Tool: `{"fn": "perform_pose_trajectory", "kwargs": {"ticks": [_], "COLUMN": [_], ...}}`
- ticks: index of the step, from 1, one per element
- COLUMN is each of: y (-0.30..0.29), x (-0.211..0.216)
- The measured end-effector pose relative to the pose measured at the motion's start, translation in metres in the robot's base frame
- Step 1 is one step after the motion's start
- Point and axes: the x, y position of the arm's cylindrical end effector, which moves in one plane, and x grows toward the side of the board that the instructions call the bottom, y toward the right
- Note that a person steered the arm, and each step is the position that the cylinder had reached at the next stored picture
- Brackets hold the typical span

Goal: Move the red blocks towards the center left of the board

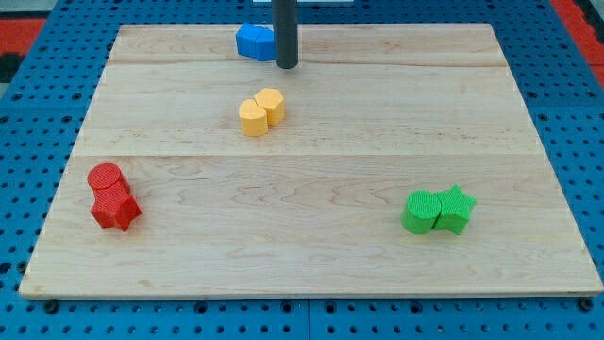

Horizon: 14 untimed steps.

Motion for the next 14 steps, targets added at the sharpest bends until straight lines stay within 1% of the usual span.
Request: {"fn": "perform_pose_trajectory", "kwargs": {"ticks": [1,2,7,8,10,11,12,13,14], "y": [0.074,0.115,0.126,0.184,0.299,0.327,0.321,0.312,0.243], "x": [0.029,0.036,0.038,0.071,0.169,0.254,0.337,0.343,0.342]}}
